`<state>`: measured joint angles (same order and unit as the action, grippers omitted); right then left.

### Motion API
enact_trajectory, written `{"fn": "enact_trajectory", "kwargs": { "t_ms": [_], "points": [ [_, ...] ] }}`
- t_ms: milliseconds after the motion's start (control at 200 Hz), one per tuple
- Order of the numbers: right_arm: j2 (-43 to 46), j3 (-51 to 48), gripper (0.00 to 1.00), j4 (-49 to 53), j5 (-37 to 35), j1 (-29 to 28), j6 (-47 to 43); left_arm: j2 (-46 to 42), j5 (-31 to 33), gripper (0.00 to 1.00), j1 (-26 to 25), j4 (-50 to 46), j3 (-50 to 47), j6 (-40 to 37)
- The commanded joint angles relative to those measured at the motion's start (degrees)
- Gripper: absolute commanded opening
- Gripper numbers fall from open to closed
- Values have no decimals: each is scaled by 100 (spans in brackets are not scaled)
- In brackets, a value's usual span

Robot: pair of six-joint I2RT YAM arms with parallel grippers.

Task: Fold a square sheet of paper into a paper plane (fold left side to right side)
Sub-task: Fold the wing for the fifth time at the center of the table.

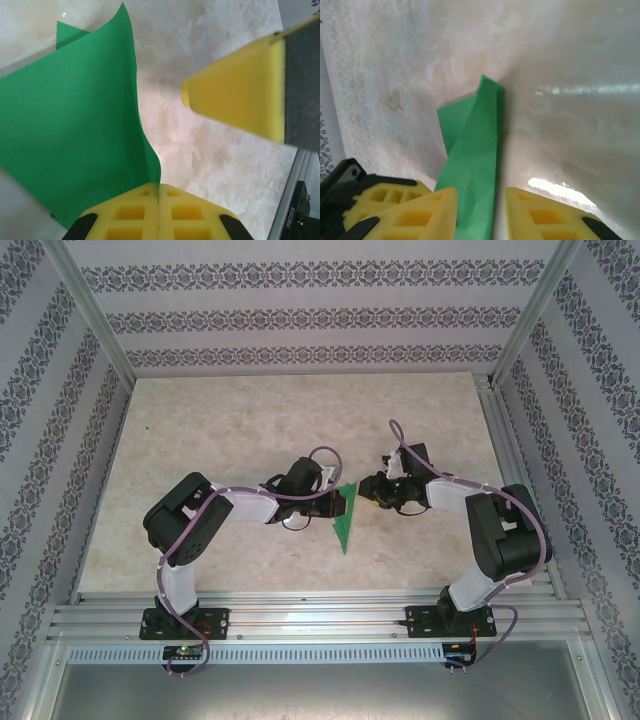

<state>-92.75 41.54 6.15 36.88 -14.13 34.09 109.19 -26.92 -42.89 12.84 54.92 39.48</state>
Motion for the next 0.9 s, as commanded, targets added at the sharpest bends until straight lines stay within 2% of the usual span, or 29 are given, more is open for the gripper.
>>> {"fn": "enact_trajectory", "kwargs": {
  "t_ms": [0, 449, 804, 894],
  "points": [
    [164, -177, 31, 253, -163, -6, -249, 6, 11, 1, -11, 306, -5, -67],
    [240, -384, 30, 192, -157, -150, -190, 63, -113, 0, 253, 493, -121, -187],
    [706, -469, 30, 352, -364, -637, -53, 305, -387, 0, 464, 1196, -453, -52],
    [879, -596, 28, 192, -374, -849, 156, 380, -446, 0, 499, 1419, -527, 4]
  ]
}}
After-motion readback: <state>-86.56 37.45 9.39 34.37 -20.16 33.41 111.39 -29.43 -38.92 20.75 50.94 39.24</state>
